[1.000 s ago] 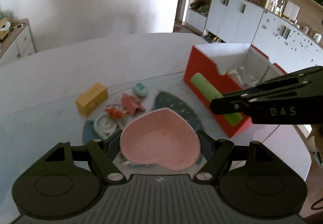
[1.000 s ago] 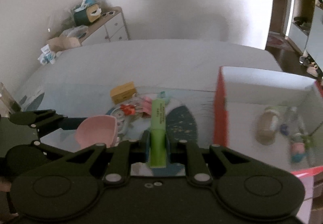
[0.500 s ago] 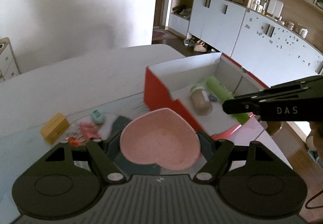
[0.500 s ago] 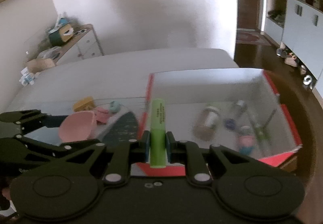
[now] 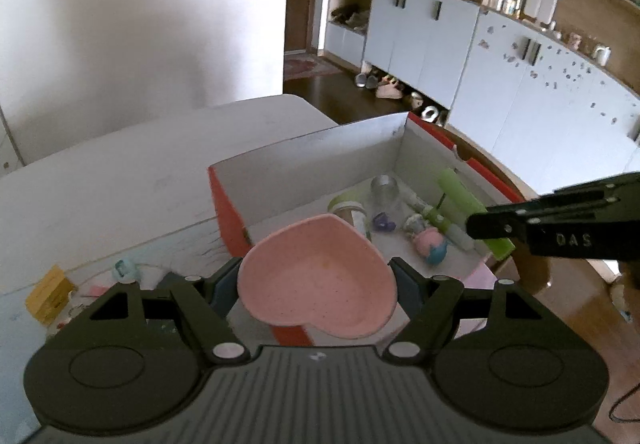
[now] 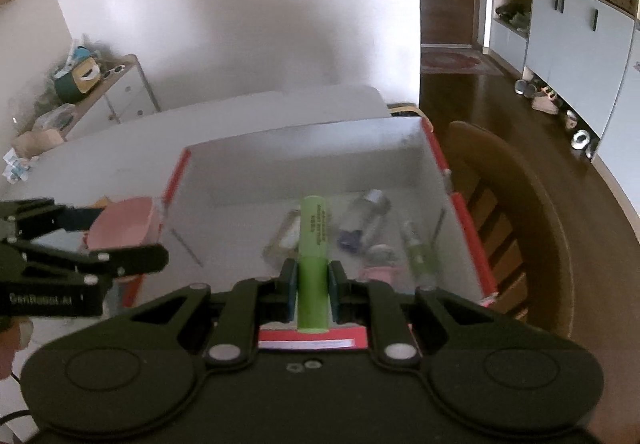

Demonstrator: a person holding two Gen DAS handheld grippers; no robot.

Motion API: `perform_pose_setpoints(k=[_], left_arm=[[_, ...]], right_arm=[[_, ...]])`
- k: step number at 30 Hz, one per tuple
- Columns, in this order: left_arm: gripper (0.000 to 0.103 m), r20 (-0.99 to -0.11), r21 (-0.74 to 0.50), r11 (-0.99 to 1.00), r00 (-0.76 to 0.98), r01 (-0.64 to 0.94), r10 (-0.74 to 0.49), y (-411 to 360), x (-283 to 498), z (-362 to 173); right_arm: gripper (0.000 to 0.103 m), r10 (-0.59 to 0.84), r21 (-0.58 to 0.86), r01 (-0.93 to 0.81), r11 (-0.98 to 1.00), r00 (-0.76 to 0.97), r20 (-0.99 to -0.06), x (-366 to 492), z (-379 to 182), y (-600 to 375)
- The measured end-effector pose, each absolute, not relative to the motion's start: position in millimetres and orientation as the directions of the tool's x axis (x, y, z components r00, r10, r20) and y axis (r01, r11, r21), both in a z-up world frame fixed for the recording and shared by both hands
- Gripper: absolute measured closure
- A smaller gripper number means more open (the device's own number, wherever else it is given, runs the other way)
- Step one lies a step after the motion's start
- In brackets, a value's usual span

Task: Organize rigid objects
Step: 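Carry heart dish and highlighter over the red box and lower them inside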

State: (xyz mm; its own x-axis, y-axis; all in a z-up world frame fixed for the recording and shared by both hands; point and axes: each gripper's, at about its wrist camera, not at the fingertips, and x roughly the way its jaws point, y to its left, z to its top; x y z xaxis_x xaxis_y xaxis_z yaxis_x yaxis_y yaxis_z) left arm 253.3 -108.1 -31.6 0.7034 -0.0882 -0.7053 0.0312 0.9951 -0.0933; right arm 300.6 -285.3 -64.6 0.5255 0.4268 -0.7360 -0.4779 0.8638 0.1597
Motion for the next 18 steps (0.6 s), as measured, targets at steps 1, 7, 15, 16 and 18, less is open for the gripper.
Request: perform_pose_setpoints(k=[1,7,15,16,18], left_arm=[[0.025,-0.709,-0.092,0.995,0.700,0.029,-0.086,-110.9,259.4,-31.8],[0.025,-0.725,-0.045,0.999,0.688,0.002,-0.034,-127.9,300.7,-39.2],[0.025,-0.760,0.063,0.997,0.646,-0.044,0.077,-140.4,357.9,-62.1],[0.025,-0.763,0.077,0.996,0.639,-0.049,0.090,-144.2,363.0,-65.1],[0.025,-0.776,0.103,0.993,0.620,-0.054,0.114,-146.7,373.7,-72.6]], right_arm=[[0.088,0.421,0.153,-0.477,0.866,0.527,-0.738,304.2,-66.6,-288.2],[0.088,0.412,0.145,-0.482,0.864,0.511,-0.755,323.3,-78.2,-300.4],[0.088,0.420,0.144,-0.520,0.842,0.464,-0.780,344.4,-92.8,-297.9],[0.088,0.421,0.143,-0.527,0.838,0.458,-0.783,346.3,-94.4,-295.9],[0.088,0.424,0.142,-0.541,0.829,0.442,-0.790,350.6,-98.2,-292.1]])
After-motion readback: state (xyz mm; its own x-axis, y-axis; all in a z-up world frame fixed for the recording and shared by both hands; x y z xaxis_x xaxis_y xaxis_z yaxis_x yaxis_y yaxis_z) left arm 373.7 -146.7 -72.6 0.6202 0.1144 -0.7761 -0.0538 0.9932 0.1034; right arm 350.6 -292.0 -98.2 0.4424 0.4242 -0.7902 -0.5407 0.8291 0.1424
